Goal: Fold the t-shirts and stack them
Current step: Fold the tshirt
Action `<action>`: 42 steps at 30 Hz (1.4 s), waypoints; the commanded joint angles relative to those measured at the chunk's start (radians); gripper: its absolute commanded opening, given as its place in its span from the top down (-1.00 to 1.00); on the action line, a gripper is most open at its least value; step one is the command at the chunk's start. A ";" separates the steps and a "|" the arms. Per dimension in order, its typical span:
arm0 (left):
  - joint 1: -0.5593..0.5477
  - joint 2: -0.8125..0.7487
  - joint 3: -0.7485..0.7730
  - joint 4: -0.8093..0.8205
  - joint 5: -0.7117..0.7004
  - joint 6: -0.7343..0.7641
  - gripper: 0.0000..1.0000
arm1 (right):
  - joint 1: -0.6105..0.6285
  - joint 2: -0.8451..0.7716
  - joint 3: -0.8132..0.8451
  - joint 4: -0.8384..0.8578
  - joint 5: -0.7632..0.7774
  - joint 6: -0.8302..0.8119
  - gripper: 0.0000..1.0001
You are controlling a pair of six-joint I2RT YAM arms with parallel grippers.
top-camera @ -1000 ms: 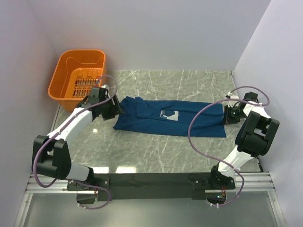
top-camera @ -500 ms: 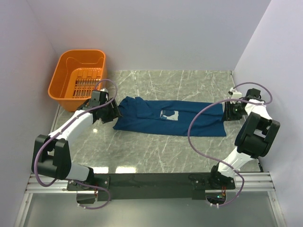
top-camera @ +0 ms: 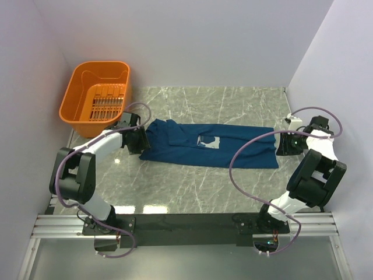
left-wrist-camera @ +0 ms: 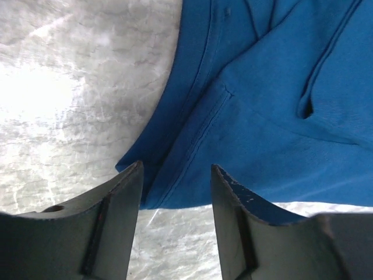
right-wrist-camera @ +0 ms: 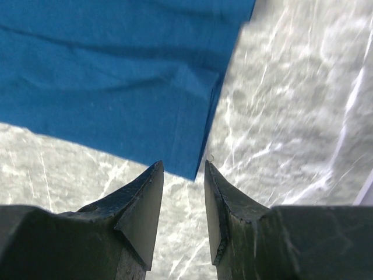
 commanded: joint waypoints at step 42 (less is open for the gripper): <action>-0.058 -0.041 0.009 0.076 0.079 0.015 0.92 | 0.002 0.201 0.025 -0.018 -0.012 0.061 0.11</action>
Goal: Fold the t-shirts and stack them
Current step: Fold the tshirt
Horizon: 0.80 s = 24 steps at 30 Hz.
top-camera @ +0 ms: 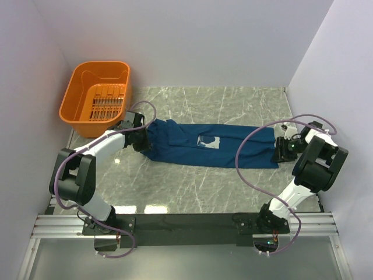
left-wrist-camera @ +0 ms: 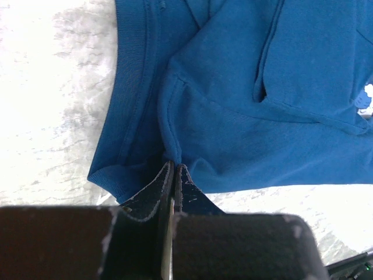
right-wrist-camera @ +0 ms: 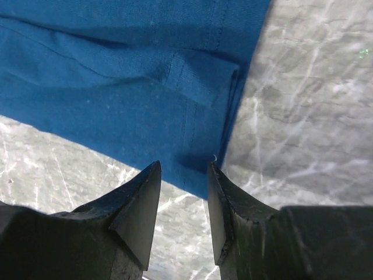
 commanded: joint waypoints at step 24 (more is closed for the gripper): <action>-0.010 -0.040 -0.007 0.043 0.035 -0.001 0.92 | 0.103 0.002 -0.063 0.165 0.154 0.160 0.11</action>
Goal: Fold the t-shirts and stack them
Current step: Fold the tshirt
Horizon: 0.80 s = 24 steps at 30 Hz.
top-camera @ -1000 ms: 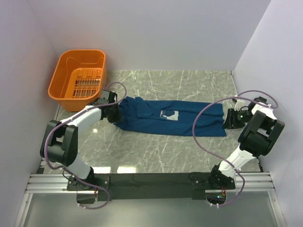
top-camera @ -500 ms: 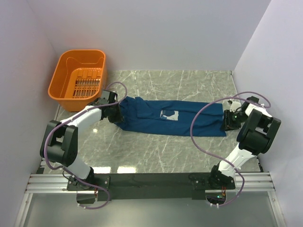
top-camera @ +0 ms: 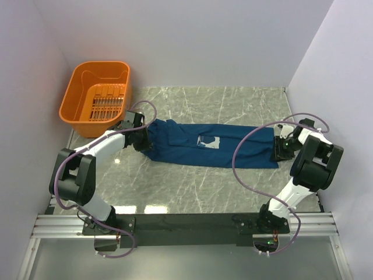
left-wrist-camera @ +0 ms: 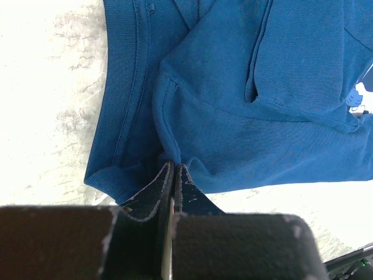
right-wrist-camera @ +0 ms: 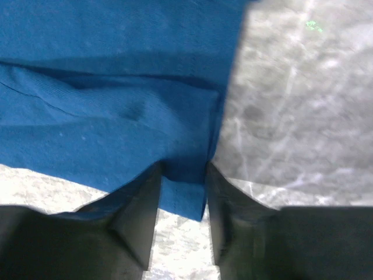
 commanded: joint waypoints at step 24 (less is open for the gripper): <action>-0.008 -0.073 -0.016 0.015 -0.038 -0.015 0.99 | -0.015 -0.245 -0.156 -0.013 0.065 -0.092 0.93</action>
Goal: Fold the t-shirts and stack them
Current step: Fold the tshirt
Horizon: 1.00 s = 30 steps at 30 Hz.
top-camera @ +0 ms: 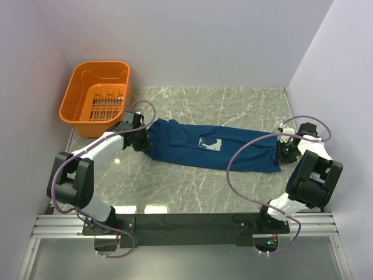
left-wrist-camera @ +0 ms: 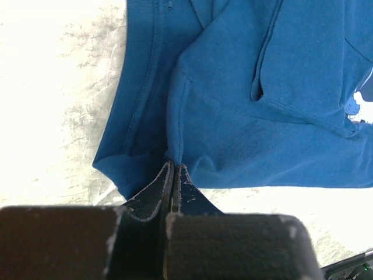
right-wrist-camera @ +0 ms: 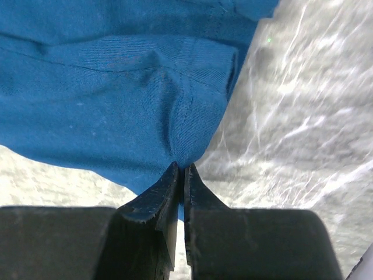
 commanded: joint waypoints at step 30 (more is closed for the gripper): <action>-0.006 -0.022 0.000 0.025 0.019 -0.006 0.99 | -0.027 0.068 0.016 0.050 -0.025 -0.013 0.56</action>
